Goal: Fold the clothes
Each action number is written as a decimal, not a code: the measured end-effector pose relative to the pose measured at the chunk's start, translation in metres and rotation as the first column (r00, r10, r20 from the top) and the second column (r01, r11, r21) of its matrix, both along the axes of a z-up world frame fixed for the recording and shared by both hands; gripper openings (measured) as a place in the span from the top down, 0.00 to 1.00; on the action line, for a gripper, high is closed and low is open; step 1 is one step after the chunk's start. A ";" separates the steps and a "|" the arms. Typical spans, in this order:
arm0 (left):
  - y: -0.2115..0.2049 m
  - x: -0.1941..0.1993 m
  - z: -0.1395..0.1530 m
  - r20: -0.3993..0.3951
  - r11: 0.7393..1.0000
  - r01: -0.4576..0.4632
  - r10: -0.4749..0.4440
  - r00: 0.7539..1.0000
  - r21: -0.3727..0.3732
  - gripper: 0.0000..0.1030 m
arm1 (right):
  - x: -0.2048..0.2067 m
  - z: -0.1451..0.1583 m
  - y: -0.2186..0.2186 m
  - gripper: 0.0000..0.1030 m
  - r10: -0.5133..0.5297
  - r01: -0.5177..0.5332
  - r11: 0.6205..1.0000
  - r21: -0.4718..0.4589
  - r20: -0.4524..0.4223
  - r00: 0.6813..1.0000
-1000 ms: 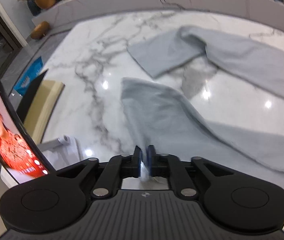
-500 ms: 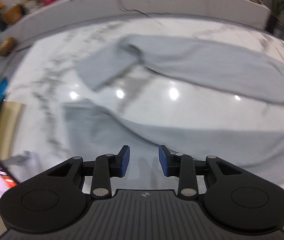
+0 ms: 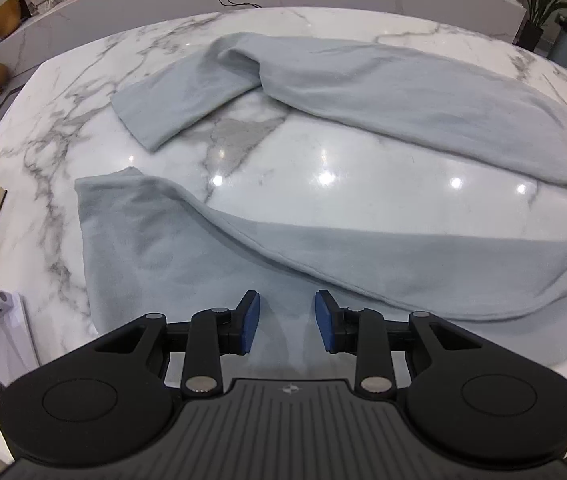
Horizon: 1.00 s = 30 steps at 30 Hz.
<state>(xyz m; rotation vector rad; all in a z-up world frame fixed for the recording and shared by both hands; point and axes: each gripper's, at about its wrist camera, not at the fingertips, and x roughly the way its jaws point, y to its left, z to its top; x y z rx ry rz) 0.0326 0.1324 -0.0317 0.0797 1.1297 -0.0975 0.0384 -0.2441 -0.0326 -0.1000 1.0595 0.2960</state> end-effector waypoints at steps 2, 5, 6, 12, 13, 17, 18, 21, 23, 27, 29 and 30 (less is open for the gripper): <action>0.001 0.004 -0.001 0.003 1.000 0.005 -0.005 1.000 0.000 0.72 | 0.009 -0.007 -0.002 0.85 -0.027 0.027 1.000 -0.010 -0.005 1.000; 0.002 0.007 -0.002 0.002 1.000 0.011 -0.011 1.000 -0.001 0.72 | 0.022 -0.011 -0.009 0.86 -0.072 0.072 0.997 -0.007 0.016 0.997; 0.003 0.007 -0.002 0.001 1.000 0.014 -0.014 1.000 -0.001 0.72 | 0.027 -0.012 -0.010 0.86 -0.083 0.083 0.997 -0.004 0.025 0.996; 0.005 0.008 -0.003 -0.002 0.999 0.034 -0.034 0.999 -0.004 0.72 | 0.065 -0.017 -0.016 0.86 -0.162 0.163 0.986 -0.018 0.071 0.984; 0.006 0.008 -0.003 -0.002 0.999 0.034 -0.034 0.999 -0.004 0.72 | 0.071 -0.018 -0.018 0.86 -0.183 0.184 0.983 -0.015 0.075 0.980; 0.010 0.009 -0.002 0.000 1.000 0.027 -0.027 1.000 -0.003 0.72 | 0.089 -0.018 -0.023 0.87 -0.218 0.220 0.975 -0.012 0.073 0.973; 0.011 0.009 -0.002 0.003 1.000 0.024 -0.024 1.000 -0.002 0.72 | 0.091 -0.019 -0.024 0.88 -0.216 0.218 0.976 -0.019 0.077 0.973; 0.013 0.008 0.000 0.012 1.000 0.015 -0.015 1.000 0.001 0.72 | 0.096 -0.018 -0.024 0.88 -0.217 0.220 0.975 -0.025 0.071 0.974; 0.015 0.008 0.002 0.018 1.000 0.009 -0.009 1.000 0.003 0.72 | 0.098 -0.017 -0.023 0.88 -0.213 0.215 0.976 -0.037 0.057 0.975; 0.024 0.007 0.010 0.052 1.000 -0.029 0.029 0.998 0.009 0.72 | 0.092 -0.016 -0.022 0.88 -0.178 0.183 0.979 -0.090 0.058 0.982; 0.032 0.007 0.018 0.086 0.998 -0.068 0.066 0.994 0.013 0.72 | 0.085 -0.015 -0.033 0.88 -0.188 0.193 0.976 -0.104 0.059 0.980; 0.038 0.008 0.024 0.103 0.995 -0.096 0.093 0.990 0.023 0.71 | 0.084 -0.015 -0.038 0.88 -0.197 0.202 0.974 -0.101 0.057 0.979</action>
